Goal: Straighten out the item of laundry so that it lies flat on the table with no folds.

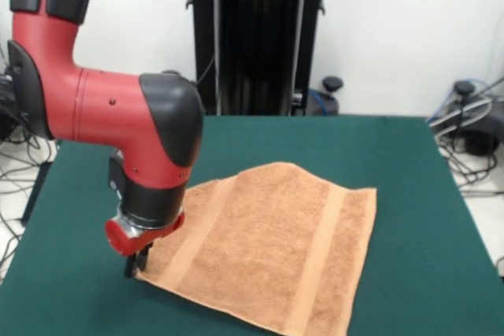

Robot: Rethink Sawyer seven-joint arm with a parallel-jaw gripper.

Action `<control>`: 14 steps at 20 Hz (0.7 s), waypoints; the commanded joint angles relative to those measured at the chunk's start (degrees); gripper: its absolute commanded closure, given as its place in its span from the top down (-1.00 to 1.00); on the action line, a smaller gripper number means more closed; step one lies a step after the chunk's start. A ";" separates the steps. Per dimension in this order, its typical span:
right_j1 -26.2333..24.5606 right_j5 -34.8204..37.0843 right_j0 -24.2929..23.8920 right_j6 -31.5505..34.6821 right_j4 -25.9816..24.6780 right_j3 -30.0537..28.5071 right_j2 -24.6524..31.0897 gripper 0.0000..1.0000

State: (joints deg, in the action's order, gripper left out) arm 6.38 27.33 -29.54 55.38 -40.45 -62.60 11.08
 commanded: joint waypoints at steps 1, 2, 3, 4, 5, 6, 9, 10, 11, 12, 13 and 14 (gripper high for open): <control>-1.14 8.78 -3.52 -10.94 -1.68 3.92 2.48 -1.00; -2.45 10.55 -4.78 -12.34 -0.22 3.77 4.14 -1.00; -3.54 11.76 -5.52 -12.86 0.89 3.47 5.31 -1.00; -4.48 13.20 -6.19 -13.27 1.95 2.77 6.19 -1.00; -4.78 12.74 -6.22 -12.27 2.03 2.06 6.18 -1.00; -5.08 12.28 -6.26 -11.27 2.12 1.35 6.17 -1.00; -4.95 8.22 -6.04 -6.28 1.48 -1.17 5.59 -1.00; -3.86 4.73 -5.06 -2.92 0.16 -2.04 4.21 -1.00; -3.16 2.46 -4.51 -0.42 -0.69 -2.65 3.10 -1.00; -3.19 1.86 -4.59 0.85 -0.57 -3.17 2.83 -1.00; -3.50 1.77 -5.12 1.25 -0.23 -3.33 2.85 -1.00; -4.10 2.19 -5.62 1.22 0.40 -3.39 3.25 -1.00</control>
State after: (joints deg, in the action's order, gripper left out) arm 4.20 31.53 -35.56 54.84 -39.05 -61.17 12.23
